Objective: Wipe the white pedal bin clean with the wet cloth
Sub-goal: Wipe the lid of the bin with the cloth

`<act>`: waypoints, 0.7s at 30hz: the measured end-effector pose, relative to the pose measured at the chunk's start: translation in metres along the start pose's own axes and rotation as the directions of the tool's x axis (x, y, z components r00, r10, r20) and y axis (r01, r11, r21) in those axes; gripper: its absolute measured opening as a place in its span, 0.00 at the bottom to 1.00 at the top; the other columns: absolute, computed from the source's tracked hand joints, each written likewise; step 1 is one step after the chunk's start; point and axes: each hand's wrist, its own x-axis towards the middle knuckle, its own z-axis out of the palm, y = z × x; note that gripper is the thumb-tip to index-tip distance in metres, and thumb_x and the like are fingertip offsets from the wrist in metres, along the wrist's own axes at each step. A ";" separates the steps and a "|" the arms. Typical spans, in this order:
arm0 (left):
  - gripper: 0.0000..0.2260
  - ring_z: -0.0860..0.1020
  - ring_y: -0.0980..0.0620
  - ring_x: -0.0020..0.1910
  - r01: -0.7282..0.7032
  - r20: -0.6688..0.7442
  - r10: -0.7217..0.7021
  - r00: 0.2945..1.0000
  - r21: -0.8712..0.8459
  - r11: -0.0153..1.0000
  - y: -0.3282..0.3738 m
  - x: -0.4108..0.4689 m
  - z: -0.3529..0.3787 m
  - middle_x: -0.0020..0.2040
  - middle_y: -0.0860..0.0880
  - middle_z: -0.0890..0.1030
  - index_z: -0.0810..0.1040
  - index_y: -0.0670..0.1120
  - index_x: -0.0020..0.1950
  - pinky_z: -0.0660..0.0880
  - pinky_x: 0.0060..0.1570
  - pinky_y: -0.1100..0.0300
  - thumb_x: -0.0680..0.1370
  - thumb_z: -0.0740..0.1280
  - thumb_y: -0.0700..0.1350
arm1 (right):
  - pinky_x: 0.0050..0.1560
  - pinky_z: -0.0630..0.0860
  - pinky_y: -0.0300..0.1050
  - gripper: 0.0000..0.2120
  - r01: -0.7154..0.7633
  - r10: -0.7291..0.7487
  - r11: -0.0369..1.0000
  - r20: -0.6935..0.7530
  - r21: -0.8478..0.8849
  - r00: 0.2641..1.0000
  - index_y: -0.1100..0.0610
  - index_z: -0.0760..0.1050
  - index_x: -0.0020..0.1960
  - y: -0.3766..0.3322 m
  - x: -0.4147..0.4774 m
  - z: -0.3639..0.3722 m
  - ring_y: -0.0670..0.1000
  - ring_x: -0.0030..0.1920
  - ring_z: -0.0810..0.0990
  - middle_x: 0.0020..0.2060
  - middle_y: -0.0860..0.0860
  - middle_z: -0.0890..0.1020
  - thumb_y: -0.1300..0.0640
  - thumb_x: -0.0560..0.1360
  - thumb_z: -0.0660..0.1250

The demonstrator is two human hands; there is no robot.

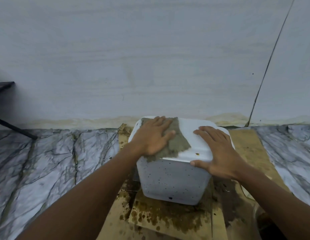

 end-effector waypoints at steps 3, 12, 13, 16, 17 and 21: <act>0.29 0.50 0.48 0.81 0.145 0.020 -0.144 0.989 -0.072 0.987 -0.028 0.022 -0.014 0.83 0.48 0.52 0.52 0.53 0.82 0.47 0.78 0.50 0.84 0.50 0.63 | 0.79 0.48 0.53 0.47 -0.010 0.010 1.000 0.002 0.002 1.000 0.44 0.58 0.78 0.000 0.002 -0.001 0.50 0.79 0.53 0.78 0.46 0.59 0.22 0.66 0.60; 0.29 0.62 0.41 0.77 0.273 -0.085 -0.305 0.949 -0.265 0.925 -0.039 0.000 0.005 0.80 0.45 0.59 0.53 0.51 0.82 0.61 0.75 0.43 0.83 0.51 0.61 | 0.76 0.51 0.56 0.47 -0.005 0.004 1.000 -0.028 -0.020 1.000 0.45 0.60 0.76 0.003 -0.001 0.002 0.52 0.78 0.58 0.76 0.47 0.63 0.21 0.65 0.59; 0.29 0.61 0.41 0.78 0.261 -0.109 -0.297 0.949 -0.259 0.930 -0.037 -0.009 0.008 0.81 0.44 0.59 0.53 0.49 0.82 0.61 0.76 0.43 0.84 0.51 0.61 | 0.76 0.51 0.56 0.47 -0.005 0.004 1.000 -0.027 -0.021 1.000 0.45 0.60 0.76 0.004 -0.001 0.002 0.53 0.78 0.58 0.76 0.47 0.63 0.21 0.65 0.59; 0.29 0.55 0.43 0.80 0.254 -0.158 -0.301 0.940 -0.261 0.931 -0.026 -0.037 0.012 0.82 0.43 0.55 0.50 0.45 0.83 0.55 0.78 0.45 0.85 0.49 0.58 | 0.77 0.51 0.57 0.48 -0.006 0.006 1.000 -0.024 -0.025 1.000 0.45 0.60 0.76 0.003 -0.001 0.002 0.53 0.78 0.58 0.76 0.47 0.63 0.20 0.64 0.59; 0.29 0.52 0.43 0.81 0.265 -0.160 -0.310 0.937 -0.252 0.931 -0.020 -0.043 0.013 0.82 0.43 0.54 0.49 0.44 0.83 0.51 0.79 0.47 0.85 0.48 0.58 | 0.76 0.52 0.57 0.48 -0.008 0.008 1.000 -0.023 -0.026 1.000 0.45 0.60 0.76 0.003 -0.001 0.002 0.53 0.77 0.58 0.76 0.47 0.63 0.20 0.64 0.58; 0.29 0.41 0.45 0.81 0.207 -0.175 -0.203 0.963 0.000 0.978 0.003 -0.049 0.023 0.82 0.42 0.47 0.46 0.42 0.82 0.40 0.79 0.48 0.85 0.41 0.57 | 0.76 0.52 0.56 0.47 -0.019 0.018 1.000 -0.031 -0.016 0.999 0.45 0.61 0.76 0.003 -0.001 0.002 0.53 0.77 0.59 0.76 0.47 0.63 0.21 0.64 0.59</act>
